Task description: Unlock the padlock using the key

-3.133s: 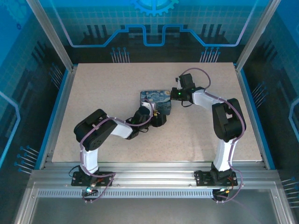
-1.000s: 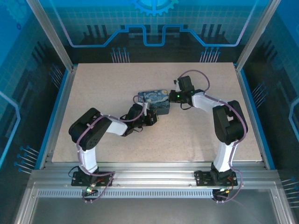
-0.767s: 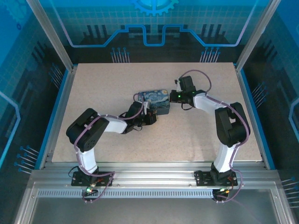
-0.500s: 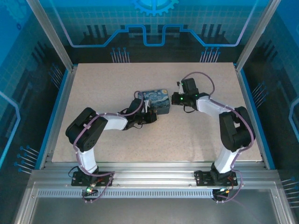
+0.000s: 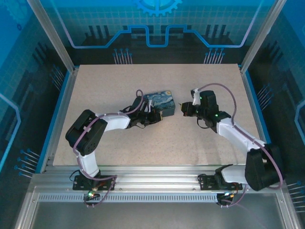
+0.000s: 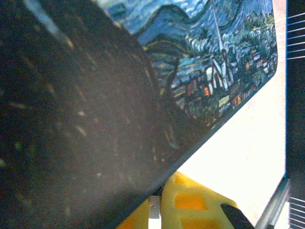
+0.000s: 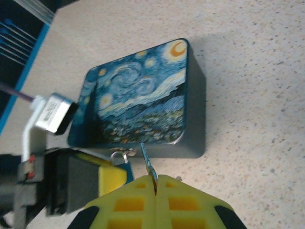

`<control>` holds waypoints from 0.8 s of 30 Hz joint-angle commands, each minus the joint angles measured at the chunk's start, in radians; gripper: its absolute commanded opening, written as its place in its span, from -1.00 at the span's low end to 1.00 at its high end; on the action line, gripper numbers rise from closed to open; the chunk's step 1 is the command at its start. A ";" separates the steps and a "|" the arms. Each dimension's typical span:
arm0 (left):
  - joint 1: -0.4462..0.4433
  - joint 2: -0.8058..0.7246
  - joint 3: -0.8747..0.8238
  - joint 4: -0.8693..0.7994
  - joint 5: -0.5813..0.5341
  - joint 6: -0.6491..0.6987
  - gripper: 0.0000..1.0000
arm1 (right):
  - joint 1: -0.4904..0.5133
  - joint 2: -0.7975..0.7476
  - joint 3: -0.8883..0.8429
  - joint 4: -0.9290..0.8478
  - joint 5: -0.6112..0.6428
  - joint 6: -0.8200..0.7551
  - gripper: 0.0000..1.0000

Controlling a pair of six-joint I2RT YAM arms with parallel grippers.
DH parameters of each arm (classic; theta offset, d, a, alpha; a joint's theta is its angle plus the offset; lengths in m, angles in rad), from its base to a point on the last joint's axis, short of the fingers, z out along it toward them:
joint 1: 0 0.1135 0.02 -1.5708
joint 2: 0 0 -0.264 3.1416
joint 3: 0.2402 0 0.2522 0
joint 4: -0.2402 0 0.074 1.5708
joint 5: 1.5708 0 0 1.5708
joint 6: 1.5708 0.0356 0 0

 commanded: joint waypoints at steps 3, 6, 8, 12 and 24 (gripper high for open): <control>0.017 0.001 0.047 0.014 0.082 -0.101 -1.00 | -0.009 -0.146 -0.098 0.063 -0.094 0.072 -1.00; 0.019 0.007 0.057 0.017 0.094 -0.125 -1.00 | -0.007 -0.217 -0.149 0.091 -0.114 0.119 -1.00; 0.020 0.011 0.058 0.026 0.102 -0.143 -1.00 | -0.006 -0.245 -0.176 0.111 -0.121 0.148 -1.00; 0.022 0.021 0.070 0.017 0.109 -0.162 -1.00 | 0.009 -0.265 -0.228 0.171 -0.142 0.215 -1.00; 0.026 0.032 0.078 0.018 0.135 -0.188 -1.00 | 0.137 -0.178 -0.335 0.407 -0.042 0.385 -1.00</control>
